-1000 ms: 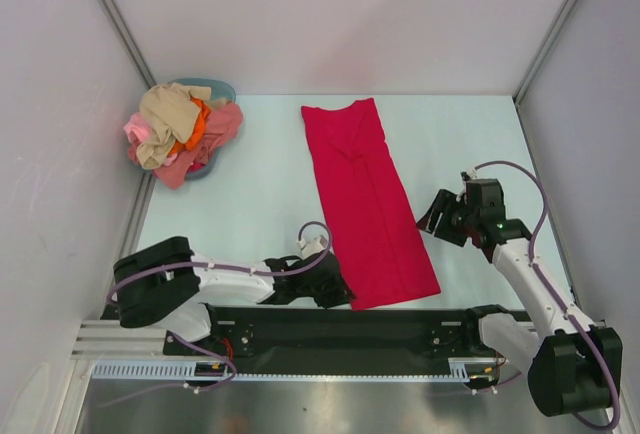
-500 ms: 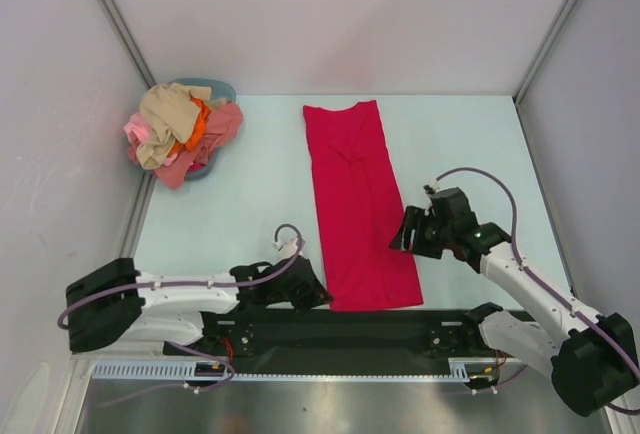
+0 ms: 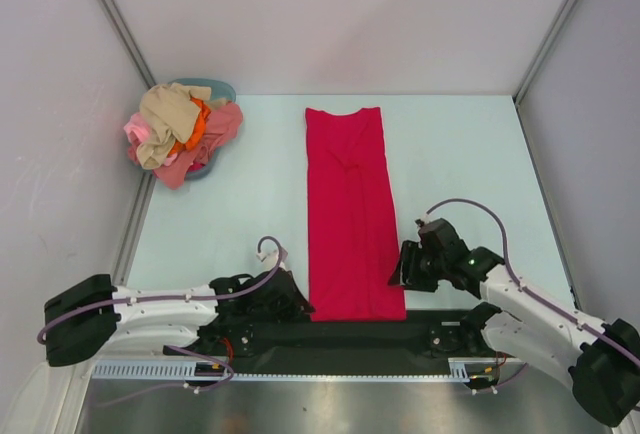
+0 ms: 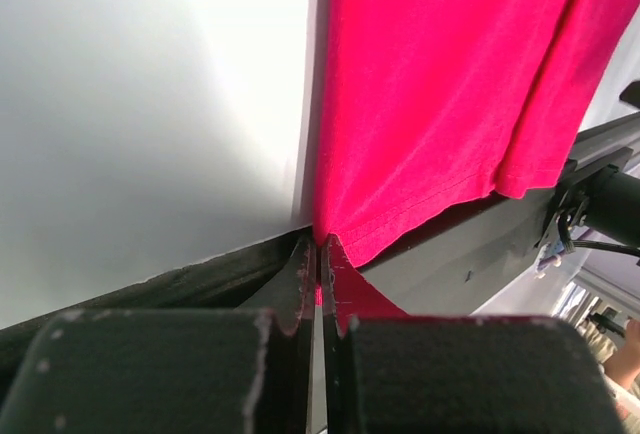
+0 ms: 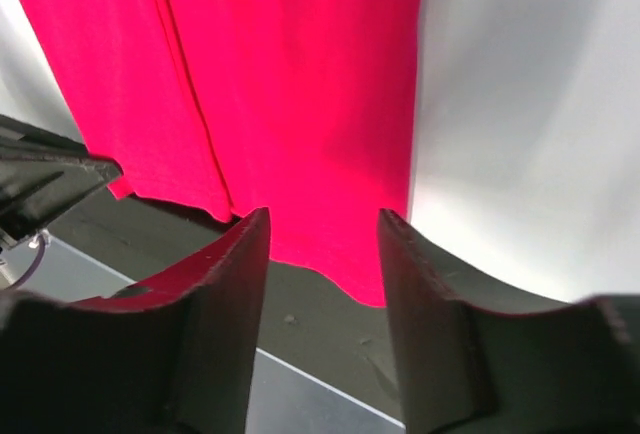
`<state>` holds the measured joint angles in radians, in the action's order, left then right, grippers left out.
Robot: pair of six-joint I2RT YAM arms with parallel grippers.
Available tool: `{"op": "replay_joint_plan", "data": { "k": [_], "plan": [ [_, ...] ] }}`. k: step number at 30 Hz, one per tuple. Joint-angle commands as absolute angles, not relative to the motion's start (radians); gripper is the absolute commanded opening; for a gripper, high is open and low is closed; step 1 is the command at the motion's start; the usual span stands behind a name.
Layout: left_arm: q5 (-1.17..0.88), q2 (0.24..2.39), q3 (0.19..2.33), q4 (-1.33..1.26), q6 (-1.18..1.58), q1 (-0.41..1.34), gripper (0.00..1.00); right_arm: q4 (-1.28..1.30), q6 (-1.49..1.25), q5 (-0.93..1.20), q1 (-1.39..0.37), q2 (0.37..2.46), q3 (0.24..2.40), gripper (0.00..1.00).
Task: Fold and stack the t-shirts
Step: Fold the tshirt
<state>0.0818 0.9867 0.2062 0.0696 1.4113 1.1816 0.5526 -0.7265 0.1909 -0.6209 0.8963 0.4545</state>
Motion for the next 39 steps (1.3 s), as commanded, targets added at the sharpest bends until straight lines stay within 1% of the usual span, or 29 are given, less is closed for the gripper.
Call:
{"op": "replay_joint_plan", "data": {
  "k": [1,2,3,7,8,11,19,28,33,35,36,37,39],
  "plan": [
    [0.061,1.002,0.229,0.054,1.379,1.180,0.00,0.571,-0.816,0.198,-0.647,0.838,0.399,0.51],
    [0.057,1.003,0.229,0.048,1.379,1.180,0.00,0.572,-0.836,0.201,-0.659,0.812,0.387,0.48],
    [0.054,1.006,0.229,0.043,1.378,1.180,0.00,0.584,-0.842,0.199,-0.664,0.799,0.377,0.47],
    [0.052,0.999,0.230,0.040,1.376,1.180,0.00,0.652,-0.862,0.163,-0.684,0.729,0.361,0.49],
    [0.052,0.996,0.230,0.040,1.374,1.180,0.00,0.669,-0.868,0.164,-0.686,0.703,0.353,0.51],
    [0.052,0.986,0.230,0.038,1.376,1.180,0.01,0.663,-0.905,0.186,-0.696,0.675,0.321,0.52],
    [0.052,0.977,0.230,0.038,1.378,1.180,0.00,0.704,-1.005,0.137,-0.797,0.643,0.293,0.50],
    [0.046,0.973,0.227,0.035,1.381,1.180,0.00,0.623,-1.028,0.083,-0.824,0.650,0.252,0.51],
    [0.049,0.963,0.224,0.035,1.387,1.180,0.00,0.548,-1.025,0.089,-0.824,0.624,0.224,0.48],
    [0.045,0.960,0.225,0.032,1.385,1.180,0.00,0.540,-1.025,0.089,-0.825,0.606,0.235,0.35],
    [0.046,0.959,0.235,0.032,1.376,1.180,0.00,0.540,-1.014,0.090,-0.824,0.597,0.244,0.23],
    [0.049,0.956,0.239,0.032,1.371,1.180,0.00,0.541,-1.008,0.091,-0.824,0.588,0.255,0.00],
    [0.061,0.948,0.258,0.038,1.367,1.178,0.00,0.554,-0.980,0.062,-0.819,0.568,0.307,0.00]
  ]
}}
